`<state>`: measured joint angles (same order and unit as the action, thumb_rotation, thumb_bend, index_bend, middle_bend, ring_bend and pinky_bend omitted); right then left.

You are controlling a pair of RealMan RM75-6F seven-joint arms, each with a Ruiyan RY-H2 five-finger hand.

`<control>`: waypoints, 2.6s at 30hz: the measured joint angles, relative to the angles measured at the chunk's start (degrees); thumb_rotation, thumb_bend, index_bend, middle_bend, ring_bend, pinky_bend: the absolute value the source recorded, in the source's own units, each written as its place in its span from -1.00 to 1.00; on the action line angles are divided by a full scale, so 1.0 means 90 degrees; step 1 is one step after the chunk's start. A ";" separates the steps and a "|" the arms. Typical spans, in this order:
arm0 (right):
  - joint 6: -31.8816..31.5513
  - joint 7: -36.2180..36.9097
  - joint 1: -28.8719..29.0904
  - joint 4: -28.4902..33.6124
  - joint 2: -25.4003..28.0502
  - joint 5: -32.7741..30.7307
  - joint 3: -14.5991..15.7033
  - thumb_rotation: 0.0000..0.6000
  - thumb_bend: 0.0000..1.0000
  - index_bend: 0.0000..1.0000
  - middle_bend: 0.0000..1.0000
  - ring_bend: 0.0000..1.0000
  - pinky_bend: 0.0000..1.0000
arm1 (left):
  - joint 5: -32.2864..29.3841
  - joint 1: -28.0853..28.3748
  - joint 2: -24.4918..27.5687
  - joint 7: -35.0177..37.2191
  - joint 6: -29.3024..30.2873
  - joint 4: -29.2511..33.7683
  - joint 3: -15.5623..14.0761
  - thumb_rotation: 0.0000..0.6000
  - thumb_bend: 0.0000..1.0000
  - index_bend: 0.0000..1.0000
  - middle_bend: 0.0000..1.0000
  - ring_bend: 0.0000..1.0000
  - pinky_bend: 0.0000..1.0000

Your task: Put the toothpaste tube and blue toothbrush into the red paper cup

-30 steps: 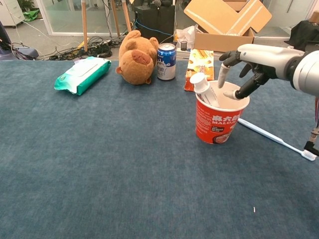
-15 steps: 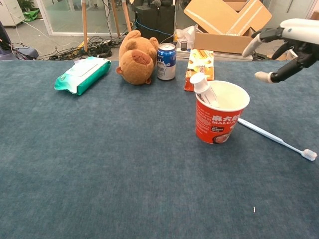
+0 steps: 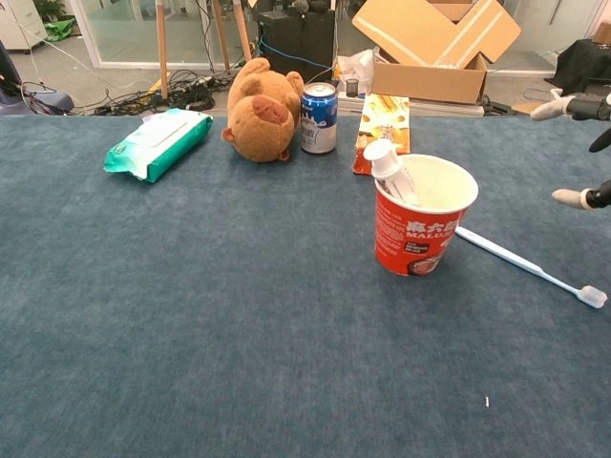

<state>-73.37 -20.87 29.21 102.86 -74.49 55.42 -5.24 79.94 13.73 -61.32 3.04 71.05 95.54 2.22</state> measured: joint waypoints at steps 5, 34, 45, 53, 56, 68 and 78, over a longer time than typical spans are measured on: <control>0.0164 0.0007 -0.0067 -0.0361 -0.0238 -0.0107 0.0007 1.00 -0.63 -0.83 -1.00 -1.00 -0.56 | -0.0025 -0.0006 0.0006 0.0016 -0.0008 -0.0009 -0.0001 1.00 -1.00 -1.00 -1.00 -1.00 -1.00; 0.0929 -0.0274 -0.0079 -0.1905 -0.1288 -0.0680 -0.0290 1.00 -0.65 -0.89 -1.00 -1.00 -0.56 | -0.0030 -0.0053 -0.0040 0.0148 -0.0004 -0.0130 -0.0034 1.00 -1.00 -1.00 -1.00 -1.00 -1.00; 0.1160 -0.0400 0.0020 -0.2313 -0.1666 -0.0807 -0.0391 1.00 -0.65 -0.89 -1.00 -1.00 -0.56 | -0.0035 -0.0070 -0.0037 0.0220 -0.0007 -0.0164 -0.0039 1.00 -1.00 -1.00 -1.00 -1.00 -1.00; 0.1246 -0.0486 0.0058 -0.2437 -0.1797 -0.0839 -0.0430 1.00 -0.65 -0.89 -1.00 -1.00 -0.56 | -0.0015 -0.0086 -0.0035 0.0269 -0.0001 -0.0191 -0.0050 1.00 -1.00 -1.00 -1.00 -1.00 -1.00; 0.1251 -0.0538 0.0067 -0.2461 -0.1806 -0.0848 -0.0438 1.00 -0.65 -0.89 -1.00 -1.00 -0.56 | -0.0009 -0.0093 -0.0031 0.0286 0.0010 -0.0198 -0.0049 1.00 -1.00 -1.00 -1.00 -1.00 -1.00; 0.1253 -0.1002 0.0157 -0.2586 -0.1874 -0.0976 -0.0431 1.00 -0.65 -0.97 -1.00 -1.00 -0.58 | -0.0011 -0.0101 -0.0024 0.0308 0.0007 -0.0199 -0.0048 1.00 -1.00 -1.00 -1.00 -1.00 -1.00; 0.1333 -0.1126 0.0220 -0.2843 -0.1966 -0.1111 -0.0500 1.00 -0.65 -0.97 -1.00 -1.00 -0.58 | -0.0013 -0.0105 -0.0017 0.0330 0.0000 -0.0204 -0.0047 1.00 -1.00 -1.00 -1.00 -1.00 -1.00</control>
<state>-61.37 -31.00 31.19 77.27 -92.19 45.43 -9.74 79.83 12.79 -61.47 6.01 71.05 93.71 1.80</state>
